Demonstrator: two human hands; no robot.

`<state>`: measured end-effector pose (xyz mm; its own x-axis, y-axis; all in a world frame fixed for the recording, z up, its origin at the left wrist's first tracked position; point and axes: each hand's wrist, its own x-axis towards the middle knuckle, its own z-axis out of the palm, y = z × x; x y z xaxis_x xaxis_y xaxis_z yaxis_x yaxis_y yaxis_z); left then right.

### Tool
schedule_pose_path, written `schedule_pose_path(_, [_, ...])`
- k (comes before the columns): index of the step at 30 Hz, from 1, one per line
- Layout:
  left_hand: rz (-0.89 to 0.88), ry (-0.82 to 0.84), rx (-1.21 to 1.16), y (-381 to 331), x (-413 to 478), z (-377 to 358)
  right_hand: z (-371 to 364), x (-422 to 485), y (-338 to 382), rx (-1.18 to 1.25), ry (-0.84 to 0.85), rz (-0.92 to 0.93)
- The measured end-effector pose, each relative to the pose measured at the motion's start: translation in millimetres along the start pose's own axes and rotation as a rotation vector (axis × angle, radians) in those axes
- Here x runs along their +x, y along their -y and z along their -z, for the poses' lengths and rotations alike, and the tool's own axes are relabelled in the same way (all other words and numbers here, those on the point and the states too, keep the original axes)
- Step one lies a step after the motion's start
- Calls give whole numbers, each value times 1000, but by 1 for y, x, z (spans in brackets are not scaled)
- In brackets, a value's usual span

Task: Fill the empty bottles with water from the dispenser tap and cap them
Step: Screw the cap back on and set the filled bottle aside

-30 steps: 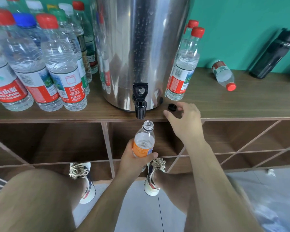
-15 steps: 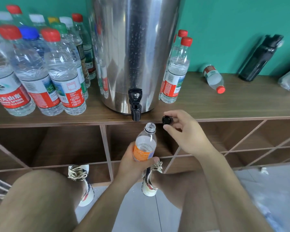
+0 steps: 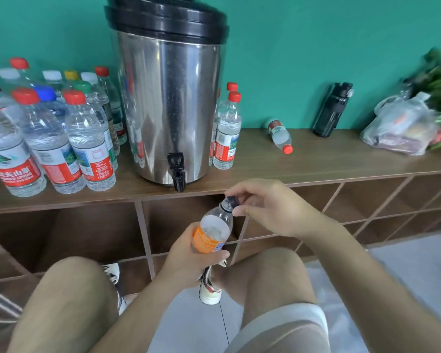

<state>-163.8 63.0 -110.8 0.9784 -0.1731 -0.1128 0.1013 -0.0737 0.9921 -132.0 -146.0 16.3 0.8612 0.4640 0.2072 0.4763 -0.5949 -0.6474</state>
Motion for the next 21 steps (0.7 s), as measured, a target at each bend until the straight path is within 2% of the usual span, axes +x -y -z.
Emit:
schedule_pose_path(6, [-89, 13, 85, -30, -4, 0, 36, 4, 32, -135, 66, 111])
schedule_pose_path(10, [-116, 42, 96, -53, -5, 6, 59, 18, 52, -169, 116, 96])
schedule_pose_path(13, [-106, 79, 53, -70, -6, 12, 71, 29, 68, -303, 137, 117])
schedule_pose_path(16, [-101, 152, 48, -88, -6, 17, 85, 40, 87, -370, 175, 107])
schedule_pose_path(21, [-110, 344, -38, -118, -7, 27, 113, 46, 123, -405, 168, 210])
